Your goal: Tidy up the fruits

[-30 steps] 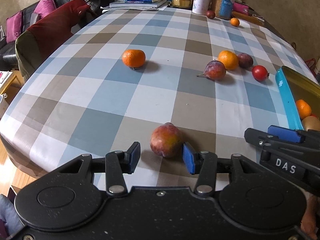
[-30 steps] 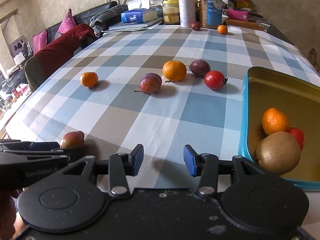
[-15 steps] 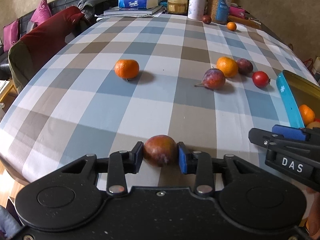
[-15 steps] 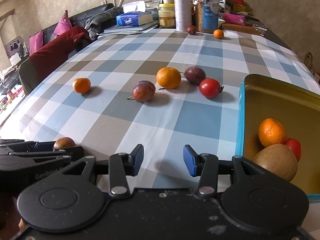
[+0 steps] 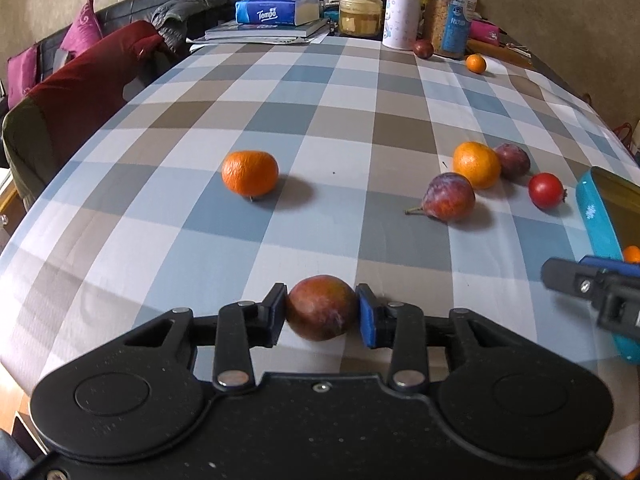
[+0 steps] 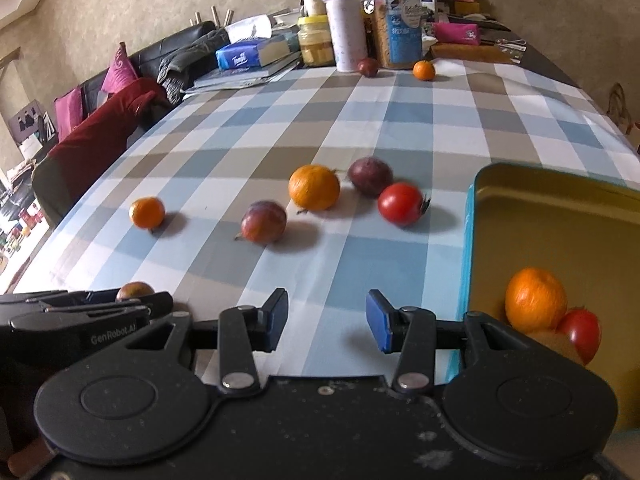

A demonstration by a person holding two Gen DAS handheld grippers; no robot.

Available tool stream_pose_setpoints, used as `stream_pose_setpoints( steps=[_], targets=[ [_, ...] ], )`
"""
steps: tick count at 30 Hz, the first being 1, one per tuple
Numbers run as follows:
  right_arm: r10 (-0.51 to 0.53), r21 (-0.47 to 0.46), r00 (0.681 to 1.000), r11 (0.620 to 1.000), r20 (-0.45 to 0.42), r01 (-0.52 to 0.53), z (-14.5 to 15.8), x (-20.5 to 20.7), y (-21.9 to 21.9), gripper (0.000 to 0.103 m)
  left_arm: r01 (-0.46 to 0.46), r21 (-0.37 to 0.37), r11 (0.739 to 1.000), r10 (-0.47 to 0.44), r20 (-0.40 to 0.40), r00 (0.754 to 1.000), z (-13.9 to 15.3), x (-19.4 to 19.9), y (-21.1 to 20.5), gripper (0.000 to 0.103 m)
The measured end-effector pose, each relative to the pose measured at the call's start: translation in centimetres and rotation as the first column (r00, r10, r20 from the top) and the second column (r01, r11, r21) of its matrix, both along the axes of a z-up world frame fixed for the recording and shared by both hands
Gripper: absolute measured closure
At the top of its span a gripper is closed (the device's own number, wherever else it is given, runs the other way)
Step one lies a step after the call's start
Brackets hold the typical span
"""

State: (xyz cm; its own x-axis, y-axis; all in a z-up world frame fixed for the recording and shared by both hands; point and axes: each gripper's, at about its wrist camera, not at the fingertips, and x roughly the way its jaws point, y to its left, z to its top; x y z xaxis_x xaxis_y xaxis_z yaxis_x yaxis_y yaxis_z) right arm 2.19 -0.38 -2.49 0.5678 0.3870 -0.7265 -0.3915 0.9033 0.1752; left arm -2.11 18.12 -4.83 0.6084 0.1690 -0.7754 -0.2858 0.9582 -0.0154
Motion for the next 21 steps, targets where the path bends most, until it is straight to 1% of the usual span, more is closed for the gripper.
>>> stream_pose_setpoints(
  steps=[5,9,13,21],
  targets=[
    [-0.005,-0.002,0.999,1.000,0.034,0.005,0.6,0.9,0.5,0.056,-0.002,0.005,1.000,0.002,0.021,1.000,-0.1,0.2,0.3,0.055],
    [0.014,0.000,0.999,1.000,0.051,-0.014,0.9,1.1,1.5,0.056,-0.001,0.006,1.000,0.001,0.032,0.999,-0.2,0.2,0.5,0.052],
    [0.036,-0.004,0.997,0.999,0.068,-0.036,1.0,1.0,2.8,0.056,0.002,-0.006,1.000,-0.002,0.041,0.999,-0.2,0.2,1.0,0.053],
    [0.013,0.012,0.999,1.000,0.035,-0.013,0.3,2.2,4.9,0.058,-0.049,0.010,0.999,0.048,0.063,0.997,-0.4,-0.4,3.0,0.053]
  ],
)
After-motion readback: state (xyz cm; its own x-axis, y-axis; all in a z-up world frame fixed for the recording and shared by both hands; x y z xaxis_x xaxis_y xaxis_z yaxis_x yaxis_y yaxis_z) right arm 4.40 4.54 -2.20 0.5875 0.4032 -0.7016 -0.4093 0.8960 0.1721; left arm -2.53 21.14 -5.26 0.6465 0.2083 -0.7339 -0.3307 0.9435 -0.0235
